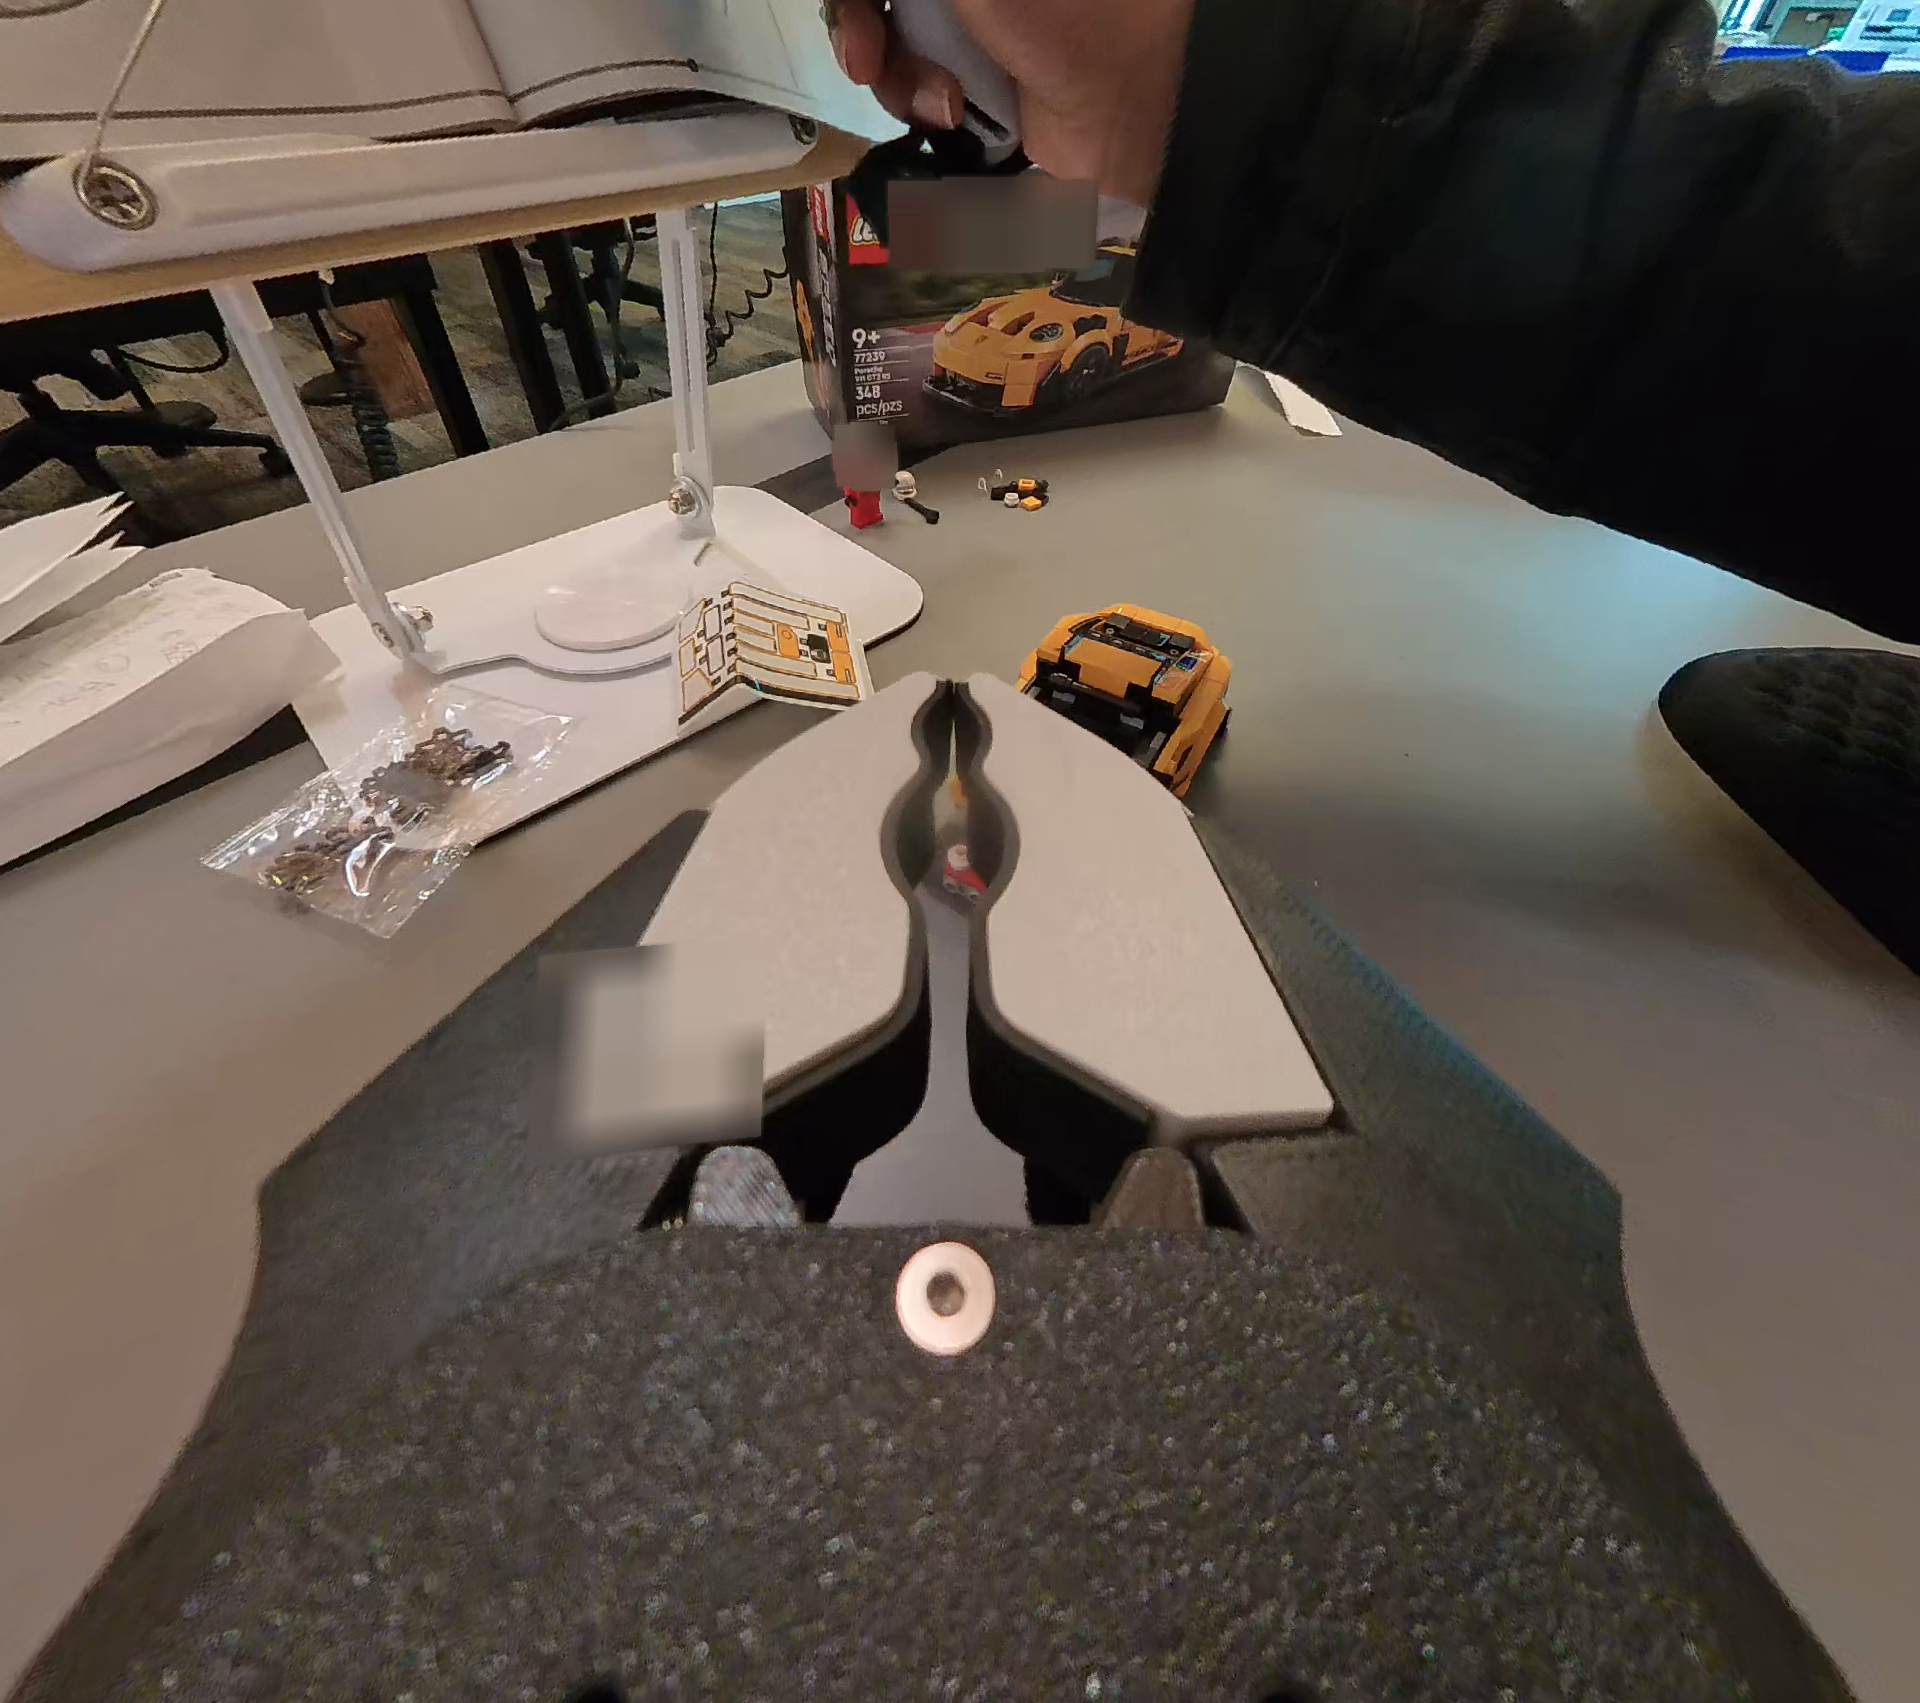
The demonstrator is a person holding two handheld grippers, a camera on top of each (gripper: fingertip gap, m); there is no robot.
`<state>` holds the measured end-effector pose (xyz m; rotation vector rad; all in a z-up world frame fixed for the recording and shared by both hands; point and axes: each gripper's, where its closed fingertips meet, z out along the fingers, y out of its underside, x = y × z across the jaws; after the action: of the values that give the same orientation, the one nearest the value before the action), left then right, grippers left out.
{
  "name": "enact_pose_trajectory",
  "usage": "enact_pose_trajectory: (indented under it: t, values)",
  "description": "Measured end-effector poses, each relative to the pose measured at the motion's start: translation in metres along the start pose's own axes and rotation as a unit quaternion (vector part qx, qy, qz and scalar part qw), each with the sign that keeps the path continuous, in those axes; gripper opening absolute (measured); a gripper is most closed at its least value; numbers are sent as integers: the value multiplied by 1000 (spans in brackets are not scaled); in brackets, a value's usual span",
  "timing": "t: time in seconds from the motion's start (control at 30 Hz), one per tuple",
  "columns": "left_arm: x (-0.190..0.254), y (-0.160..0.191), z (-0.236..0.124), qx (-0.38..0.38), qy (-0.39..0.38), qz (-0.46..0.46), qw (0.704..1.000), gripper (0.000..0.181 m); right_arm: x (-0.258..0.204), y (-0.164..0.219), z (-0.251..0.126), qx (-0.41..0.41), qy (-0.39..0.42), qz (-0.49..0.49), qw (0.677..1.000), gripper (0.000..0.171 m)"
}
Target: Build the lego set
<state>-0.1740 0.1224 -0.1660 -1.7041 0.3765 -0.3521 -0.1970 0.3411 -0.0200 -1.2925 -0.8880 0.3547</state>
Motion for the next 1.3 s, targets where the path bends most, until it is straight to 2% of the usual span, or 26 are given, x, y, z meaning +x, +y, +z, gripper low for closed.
enact_pose_trajectory:
  t: [0.33, 0.47, 0.7, 0.87, 1.07, 1.2, 1.3]
  values:
    - [0, 0, 0, -1, 0, -2, 1000, 0, 6, 1, -9, -3, 4, 7, 1000, 0]
    - [0, -3, -2, 6, -3, -3, 1000, 0, 3, -5, -25, 15, -5, 9, 1000, 0]
    - [-1, -2, -3, 1, -8, -3, 1000, 0, -12, 5, -86, 40, -33, 37, 998, 0]
    - [10, -3, -3, -5, -4, 19, 1000, 0, -26, 46, -145, 9, -65, 62, 996, 3]
    - [25, -4, -1, -14, 7, 42, 999, 0, -22, 96, -211, -14, -57, 111, 992, 4]
    - [34, -29, -15, 10, 18, 48, 999, 0, -8, 109, -228, -11, -35, 154, 987, 5]
    - [29, -67, -50, 14, 13, 64, 998, 0, 1, 109, -230, -10, -31, 174, 984, 5]
